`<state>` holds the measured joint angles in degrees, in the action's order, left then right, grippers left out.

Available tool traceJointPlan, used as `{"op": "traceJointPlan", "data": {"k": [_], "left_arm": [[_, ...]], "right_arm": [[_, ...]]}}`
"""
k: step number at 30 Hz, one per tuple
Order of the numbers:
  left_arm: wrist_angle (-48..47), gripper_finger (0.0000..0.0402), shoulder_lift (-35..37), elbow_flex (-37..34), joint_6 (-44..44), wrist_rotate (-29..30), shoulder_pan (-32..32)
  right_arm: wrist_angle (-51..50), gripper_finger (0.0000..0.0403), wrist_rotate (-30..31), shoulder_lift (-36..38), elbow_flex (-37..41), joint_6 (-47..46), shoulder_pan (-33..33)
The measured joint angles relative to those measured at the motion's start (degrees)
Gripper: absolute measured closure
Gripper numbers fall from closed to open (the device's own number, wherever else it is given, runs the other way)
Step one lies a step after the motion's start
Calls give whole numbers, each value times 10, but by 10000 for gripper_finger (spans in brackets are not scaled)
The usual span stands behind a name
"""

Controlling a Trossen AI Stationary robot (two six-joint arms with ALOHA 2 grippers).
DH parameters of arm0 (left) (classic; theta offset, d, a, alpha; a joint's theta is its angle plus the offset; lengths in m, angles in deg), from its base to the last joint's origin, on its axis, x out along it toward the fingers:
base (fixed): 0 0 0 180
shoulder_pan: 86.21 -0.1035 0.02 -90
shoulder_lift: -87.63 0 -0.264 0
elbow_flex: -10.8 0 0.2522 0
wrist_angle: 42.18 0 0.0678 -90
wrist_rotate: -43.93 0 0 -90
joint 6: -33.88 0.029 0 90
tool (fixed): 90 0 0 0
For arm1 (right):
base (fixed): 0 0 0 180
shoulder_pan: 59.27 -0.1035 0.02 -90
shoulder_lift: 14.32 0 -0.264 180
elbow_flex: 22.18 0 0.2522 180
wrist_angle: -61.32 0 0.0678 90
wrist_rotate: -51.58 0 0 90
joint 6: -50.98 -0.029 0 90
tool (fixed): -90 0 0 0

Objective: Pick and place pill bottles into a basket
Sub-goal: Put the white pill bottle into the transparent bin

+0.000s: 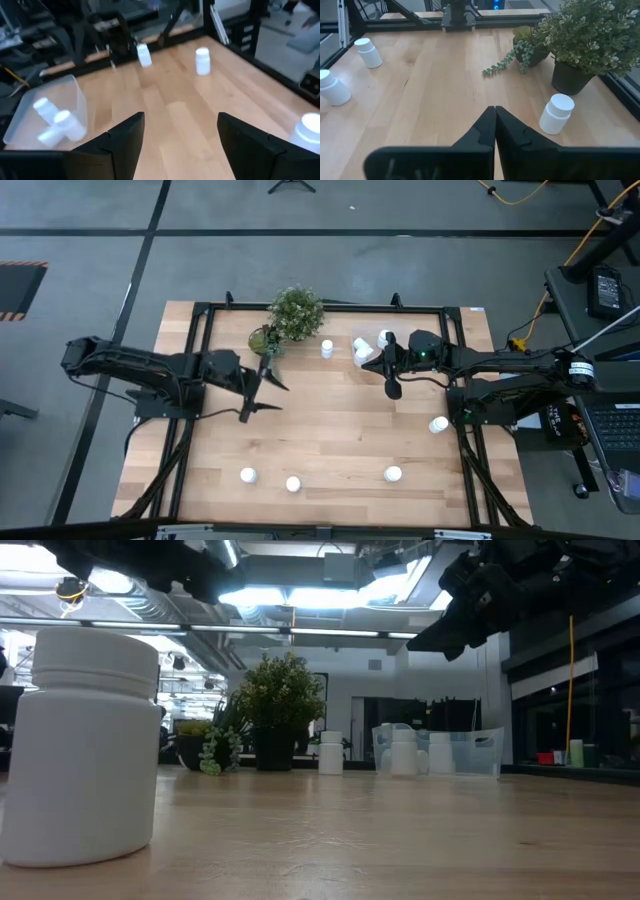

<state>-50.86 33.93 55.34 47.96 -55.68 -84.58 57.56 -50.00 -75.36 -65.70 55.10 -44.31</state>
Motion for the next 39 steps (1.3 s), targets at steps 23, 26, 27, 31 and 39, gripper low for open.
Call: {"op": "traceJointPlan", "data": {"k": [23,26,27,31,39], "left_arm": [[-18,158,-128,28,-180,185,201],[-19,158,-149,28,-196,202,213],[-18,158,-157,28,-201,202,217],[-18,158,-186,28,-229,201,226],[1,158,-223,33,-255,180,238]], "right_arm": [[-7,391,0,0,0,-22,0],[-7,391,0,0,0,-22,0],[-7,391,0,0,0,-22,0],[-8,391,0,0,0,-22,0],[-9,391,0,0,0,-23,0]]}}
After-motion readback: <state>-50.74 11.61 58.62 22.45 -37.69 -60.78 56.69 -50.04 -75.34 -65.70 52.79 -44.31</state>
